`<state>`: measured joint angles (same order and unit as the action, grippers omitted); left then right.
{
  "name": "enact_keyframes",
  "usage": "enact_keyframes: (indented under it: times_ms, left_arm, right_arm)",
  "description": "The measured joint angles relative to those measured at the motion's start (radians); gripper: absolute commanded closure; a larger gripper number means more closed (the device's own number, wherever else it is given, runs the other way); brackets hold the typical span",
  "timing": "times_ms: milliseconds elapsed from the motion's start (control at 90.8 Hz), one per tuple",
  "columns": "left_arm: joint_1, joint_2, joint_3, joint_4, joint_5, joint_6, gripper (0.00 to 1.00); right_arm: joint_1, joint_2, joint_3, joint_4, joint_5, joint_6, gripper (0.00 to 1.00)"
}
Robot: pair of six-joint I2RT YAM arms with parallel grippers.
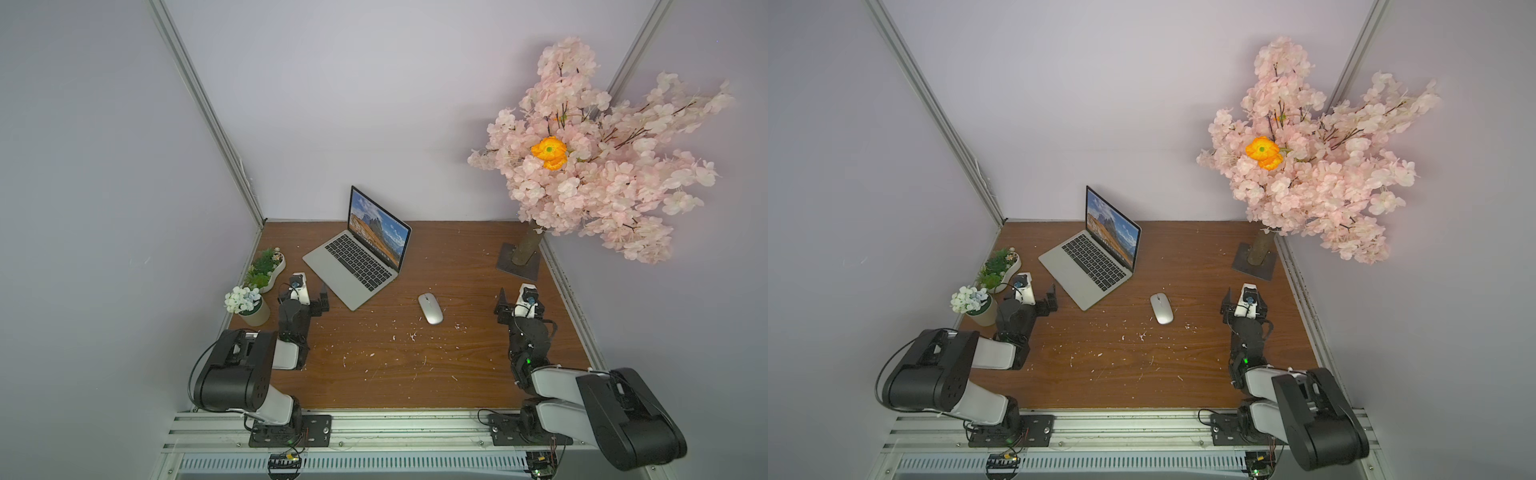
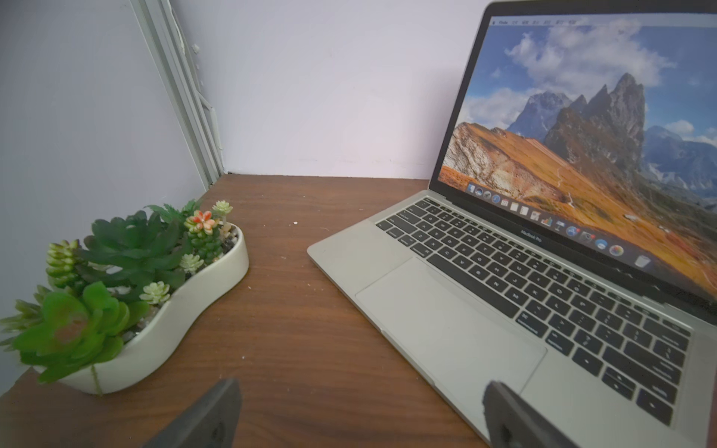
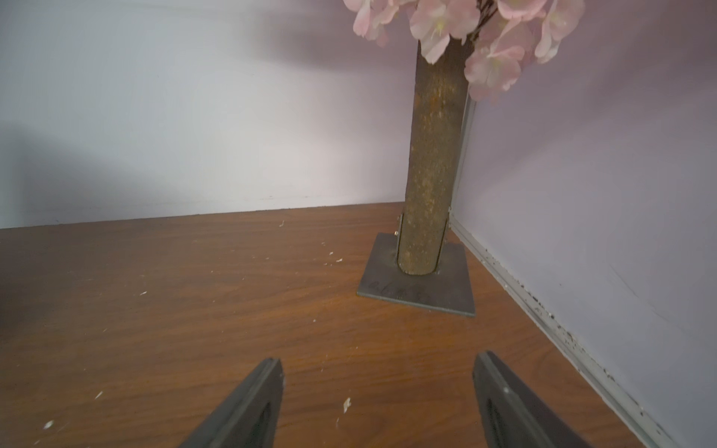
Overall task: Remove the wireless mouse receiver from the laptop
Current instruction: Reset both arms
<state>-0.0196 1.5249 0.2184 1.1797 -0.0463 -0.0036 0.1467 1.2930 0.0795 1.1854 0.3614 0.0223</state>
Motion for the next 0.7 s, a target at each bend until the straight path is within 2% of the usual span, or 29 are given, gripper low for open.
enact_keyframes:
  times_ms: [88, 187, 341, 396, 705]
  left_arm:
    - [0.000, 0.004, -0.006, 0.023, 0.002, 0.000, 0.01]
    - [0.000, 0.004, -0.006, 0.044, 0.002, -0.002, 0.00]
    - [0.000, 0.004, -0.006, 0.058, 0.002, -0.003, 0.00]
    - [0.000, 0.004, -0.006, 0.059, 0.002, -0.003, 0.01]
    - [0.000, 0.004, -0.006, 0.061, 0.007, -0.003, 0.01]
  right_arm:
    - [-0.010, 0.129, 0.010, 0.135, -0.035, -0.027, 0.21]
    - [-0.011, 0.249, 0.014, 0.229, -0.059, -0.048, 0.15]
    - [-0.066, 0.252, 0.129, 0.157, -0.161, -0.042, 0.09]
    - [-0.091, 0.251, 0.146, 0.158, -0.188, -0.038, 0.01]
    - [-0.101, 0.250, 0.143, 0.127, -0.255, -0.034, 0.00]
